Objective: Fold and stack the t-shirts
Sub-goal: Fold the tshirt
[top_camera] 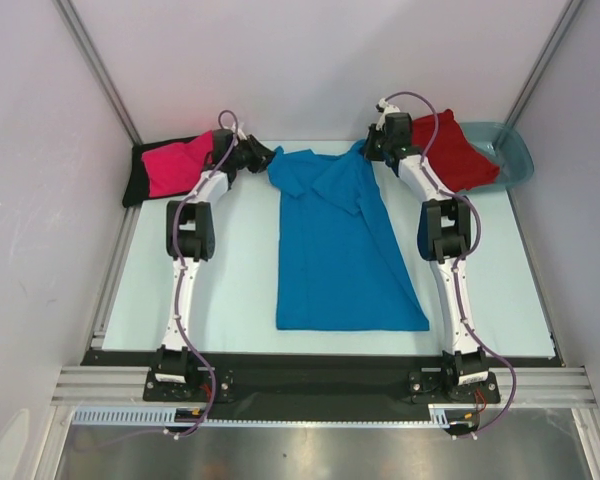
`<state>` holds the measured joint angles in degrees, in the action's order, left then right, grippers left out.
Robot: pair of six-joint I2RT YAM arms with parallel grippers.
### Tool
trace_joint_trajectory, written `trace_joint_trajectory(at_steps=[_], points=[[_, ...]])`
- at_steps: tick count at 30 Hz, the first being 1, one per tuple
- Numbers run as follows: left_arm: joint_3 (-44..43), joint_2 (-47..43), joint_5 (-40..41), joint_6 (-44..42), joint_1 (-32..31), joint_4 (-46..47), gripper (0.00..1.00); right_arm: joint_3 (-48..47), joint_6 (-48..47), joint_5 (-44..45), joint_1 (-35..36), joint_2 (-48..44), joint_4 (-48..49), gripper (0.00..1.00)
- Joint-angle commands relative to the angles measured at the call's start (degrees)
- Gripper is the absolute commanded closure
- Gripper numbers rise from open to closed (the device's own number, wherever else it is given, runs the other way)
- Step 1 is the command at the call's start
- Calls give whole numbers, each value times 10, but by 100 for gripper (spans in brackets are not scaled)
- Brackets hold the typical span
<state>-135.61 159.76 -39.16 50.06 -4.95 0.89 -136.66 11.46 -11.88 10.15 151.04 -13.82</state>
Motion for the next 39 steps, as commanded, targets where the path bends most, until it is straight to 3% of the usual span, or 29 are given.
trace_joint_trajectory(at_steps=[1, 2, 3, 4, 5, 6, 8, 16, 20, 26, 28, 33, 39], points=[[-33, 2, 11, 9, 1, 69, 69, -33, -32, 75, -5, 9, 49, 89], [-33, 1, 14, -1, 1, 73, 66, -33, -36, 85, -5, 11, 60, 72], [-34, 3, 16, -4, 2, 77, 55, -33, -44, 92, -7, 14, 65, 51], [-36, 0, 22, -17, 3, 72, 39, -39, -47, 103, -7, 15, 70, 21], [-35, -4, 30, -29, 3, 66, 15, -42, -52, 118, -8, 15, 68, 17], [-34, -8, 38, -41, 2, 60, 0, -41, -61, 125, -8, 13, 72, 9], [-34, -26, 56, -78, 3, 33, 0, -32, -70, 142, -9, 0, 89, 0], [57, -151, 71, -135, -11, 10, 0, 17, -103, 145, 4, -102, 56, 0], [96, -219, 68, -154, -26, -47, 0, 84, -99, 165, 21, -213, -21, 0], [320, -389, 49, -187, -66, -62, 0, 302, -69, 157, 39, -376, -62, 0], [414, -430, 80, -213, -87, -92, 0, 361, -57, 178, 48, -424, -85, 0], [661, -548, 73, -168, -103, 5, 0, 493, -13, 219, 51, -513, -159, 0], [839, -663, 94, -154, -157, 45, 0, 662, 54, 218, 47, -624, -175, 0]])
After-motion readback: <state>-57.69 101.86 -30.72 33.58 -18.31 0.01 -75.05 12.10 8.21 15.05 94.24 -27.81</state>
